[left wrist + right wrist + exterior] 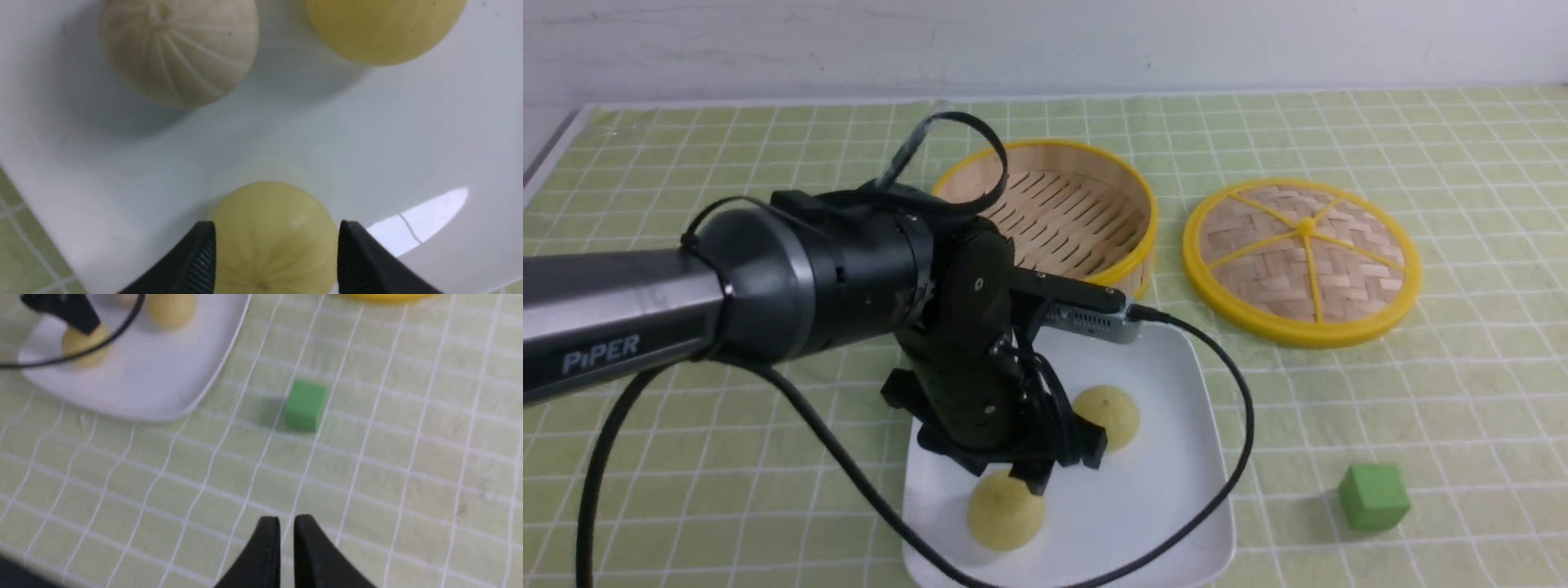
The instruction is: Put the steamed buns into the plate on the green tablecloth.
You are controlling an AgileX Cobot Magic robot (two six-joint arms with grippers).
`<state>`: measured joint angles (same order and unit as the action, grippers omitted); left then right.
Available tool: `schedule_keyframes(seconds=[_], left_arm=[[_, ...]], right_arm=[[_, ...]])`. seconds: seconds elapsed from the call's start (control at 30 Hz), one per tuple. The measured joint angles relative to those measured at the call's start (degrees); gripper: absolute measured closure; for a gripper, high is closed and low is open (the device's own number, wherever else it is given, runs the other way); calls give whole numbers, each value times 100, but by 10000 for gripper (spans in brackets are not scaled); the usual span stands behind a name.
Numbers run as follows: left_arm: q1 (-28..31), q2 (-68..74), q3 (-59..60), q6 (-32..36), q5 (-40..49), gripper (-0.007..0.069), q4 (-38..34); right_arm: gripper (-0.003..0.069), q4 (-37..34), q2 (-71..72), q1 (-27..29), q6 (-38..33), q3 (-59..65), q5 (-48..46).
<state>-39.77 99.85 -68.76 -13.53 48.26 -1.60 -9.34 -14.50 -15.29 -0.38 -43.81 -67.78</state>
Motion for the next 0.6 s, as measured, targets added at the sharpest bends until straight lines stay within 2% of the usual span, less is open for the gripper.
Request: schedule_keyframes(seconds=[0.07, 0.17, 0.27, 0.3, 0.37, 0.47, 0.6], left_arm=[[0, 0, -101, -18, 111, 209, 14], [0, 0, -401, -29, 306, 260, 28], [0, 0, -517, -29, 350, 351, 34], [0, 0, -538, -29, 365, 406, 34], [0, -31, -546, -7, 394, 506, 41], [0, -147, -546, 34, 433, 607, 46], [0, -259, -546, 34, 445, 622, 57]], right_arm=[[582, 27, 408, 0, 73, 137, 328], [580, 27, 1300, 0, 111, 865, 1979], [582, 41, 1485, 0, 116, 1551, 3074], [593, 81, 1465, 0, 116, 1835, 3401], [636, 139, 1334, 0, 118, 2194, 3639], [674, 151, 1036, 0, 132, 2407, 3664], [675, 158, 842, 0, 132, 2422, 3766]])
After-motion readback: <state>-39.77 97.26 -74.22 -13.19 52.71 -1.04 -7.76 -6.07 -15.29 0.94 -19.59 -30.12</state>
